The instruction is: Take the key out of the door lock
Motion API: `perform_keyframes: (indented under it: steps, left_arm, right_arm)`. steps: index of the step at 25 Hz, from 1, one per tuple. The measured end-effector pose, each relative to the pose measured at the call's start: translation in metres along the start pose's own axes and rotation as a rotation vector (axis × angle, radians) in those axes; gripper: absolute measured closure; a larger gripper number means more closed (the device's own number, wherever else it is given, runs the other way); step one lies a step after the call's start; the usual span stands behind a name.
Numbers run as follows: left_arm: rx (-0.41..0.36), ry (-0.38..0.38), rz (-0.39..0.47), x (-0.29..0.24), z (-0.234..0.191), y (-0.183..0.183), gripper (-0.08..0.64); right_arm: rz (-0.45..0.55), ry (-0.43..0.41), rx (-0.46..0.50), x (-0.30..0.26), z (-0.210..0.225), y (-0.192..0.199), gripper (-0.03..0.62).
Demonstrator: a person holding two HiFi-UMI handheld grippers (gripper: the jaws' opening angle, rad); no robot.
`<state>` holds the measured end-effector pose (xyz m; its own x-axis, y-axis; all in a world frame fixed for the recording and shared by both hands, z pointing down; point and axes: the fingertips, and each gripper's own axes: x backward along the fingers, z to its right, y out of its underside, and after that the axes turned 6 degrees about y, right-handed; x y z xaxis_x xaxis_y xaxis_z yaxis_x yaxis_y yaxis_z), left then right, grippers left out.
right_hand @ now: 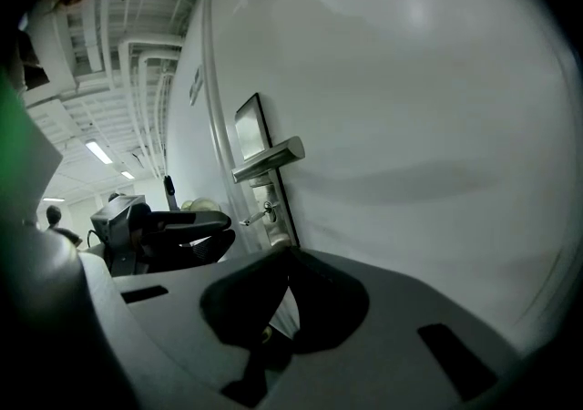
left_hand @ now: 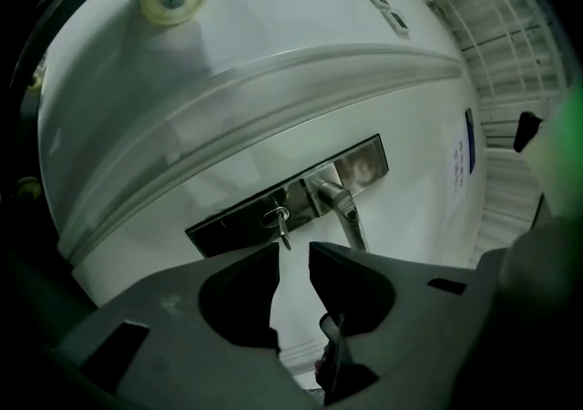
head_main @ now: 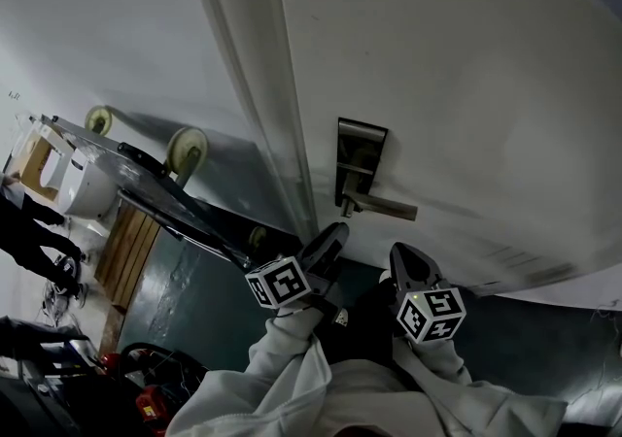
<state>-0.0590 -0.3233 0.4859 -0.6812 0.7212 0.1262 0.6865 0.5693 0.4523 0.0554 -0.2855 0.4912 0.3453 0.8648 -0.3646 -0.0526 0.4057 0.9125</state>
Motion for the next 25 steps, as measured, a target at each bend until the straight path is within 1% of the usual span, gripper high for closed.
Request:
perform_keyframes:
  steps: [6, 11, 17, 23, 25]
  left_arm:
    - [0.088, 0.015, 0.046, -0.01, -0.003, -0.003, 0.472]
    - [0.14, 0.019, 0.071, -0.02, -0.011, -0.005, 0.472]
    - [0.162, 0.033, 0.075, -0.036, -0.012, -0.01, 0.472]
    - [0.187, 0.004, 0.095, -0.043, -0.021, -0.013, 0.474]
    - [0.187, -0.002, 0.107, -0.043, -0.022, -0.015, 0.489]
  right_arm:
    - [-0.009, -0.009, 0.006, -0.004, 0.007, -0.003, 0.54]
    - [-0.02, -0.007, 0.005, -0.006, 0.011, -0.001, 0.541]
    - [-0.023, 0.012, -0.003, -0.004, 0.017, 0.002, 0.54]
    - [-0.024, 0.034, -0.01, -0.002, 0.023, 0.001, 0.54]
    - [-0.024, 0.035, -0.009, -0.003, 0.023, 0.001, 0.54]
